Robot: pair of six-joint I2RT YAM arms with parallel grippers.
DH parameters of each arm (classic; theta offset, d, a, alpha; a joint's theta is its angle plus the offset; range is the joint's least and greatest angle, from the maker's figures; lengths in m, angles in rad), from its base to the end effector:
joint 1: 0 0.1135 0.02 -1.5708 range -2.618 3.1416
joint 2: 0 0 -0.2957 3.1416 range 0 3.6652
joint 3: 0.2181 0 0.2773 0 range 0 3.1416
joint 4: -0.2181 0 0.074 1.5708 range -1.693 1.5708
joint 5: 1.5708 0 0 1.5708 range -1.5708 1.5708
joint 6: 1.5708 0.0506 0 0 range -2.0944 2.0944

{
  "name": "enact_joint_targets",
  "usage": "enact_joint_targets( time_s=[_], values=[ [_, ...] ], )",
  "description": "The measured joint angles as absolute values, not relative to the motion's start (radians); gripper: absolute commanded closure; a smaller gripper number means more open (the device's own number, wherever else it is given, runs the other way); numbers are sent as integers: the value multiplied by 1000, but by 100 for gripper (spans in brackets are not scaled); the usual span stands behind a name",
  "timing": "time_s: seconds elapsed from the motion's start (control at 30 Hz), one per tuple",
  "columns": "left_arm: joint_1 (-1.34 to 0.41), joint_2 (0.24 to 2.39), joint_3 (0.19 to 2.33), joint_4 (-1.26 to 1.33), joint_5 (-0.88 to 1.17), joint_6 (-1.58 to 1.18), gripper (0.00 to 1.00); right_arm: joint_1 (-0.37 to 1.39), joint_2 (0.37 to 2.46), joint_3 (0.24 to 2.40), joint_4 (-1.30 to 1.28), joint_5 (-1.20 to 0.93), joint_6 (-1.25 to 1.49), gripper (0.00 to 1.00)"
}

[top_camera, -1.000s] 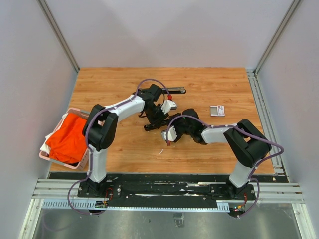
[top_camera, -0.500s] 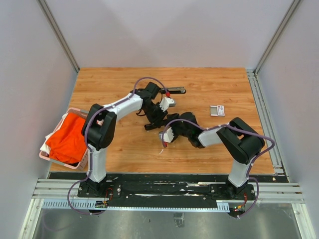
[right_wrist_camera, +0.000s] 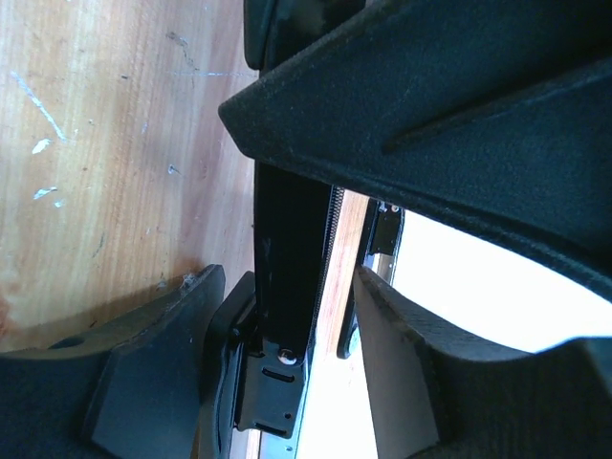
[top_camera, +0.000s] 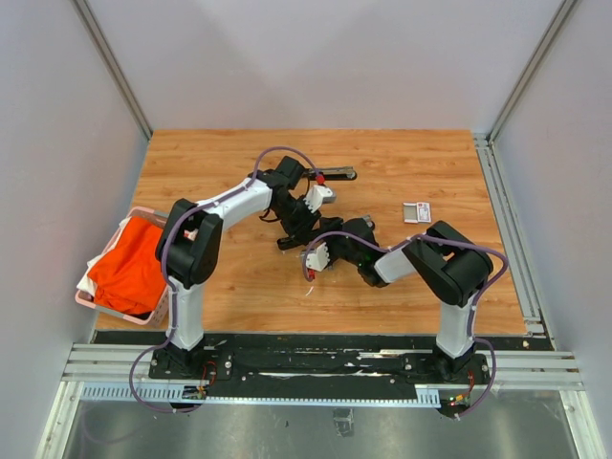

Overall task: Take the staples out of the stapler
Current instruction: Unload the staple at the center of the board.

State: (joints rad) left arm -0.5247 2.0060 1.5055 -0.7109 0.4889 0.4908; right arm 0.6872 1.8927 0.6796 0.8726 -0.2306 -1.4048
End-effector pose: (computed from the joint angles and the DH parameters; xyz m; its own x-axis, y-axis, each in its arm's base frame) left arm 0.3799 -0.2474 0.1933 -0.4387 0.7347 -0.5174 0.8980 0.3799 -0.2220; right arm 0.2870 0.2505 0.1203 0.7307 -0.6424 -0.2310 -0.3842 -0.1072 -0.9170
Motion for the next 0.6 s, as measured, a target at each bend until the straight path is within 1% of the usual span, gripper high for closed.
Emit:
enact_joint_targets(
  time_s=[0.1, 0.2, 0.43, 0.53, 0.6],
  values=[
    [-523, 2007, 1505, -711, 494, 489, 96, 688, 1909, 681, 902, -223, -1390, 44],
    [-520, 2008, 1507, -710, 495, 489, 96, 688, 1926, 690, 920, -214, -1374, 48],
    [-516, 2014, 1511, -711, 501, 485, 95, 688, 1942, 693, 929, -212, -1337, 65],
    [-513, 2017, 1511, -710, 507, 480, 92, 688, 1943, 695, 930, -212, -1328, 72],
    [-512, 2019, 1511, -710, 509, 477, 88, 688, 1943, 695, 930, -212, -1327, 77]
  ],
)
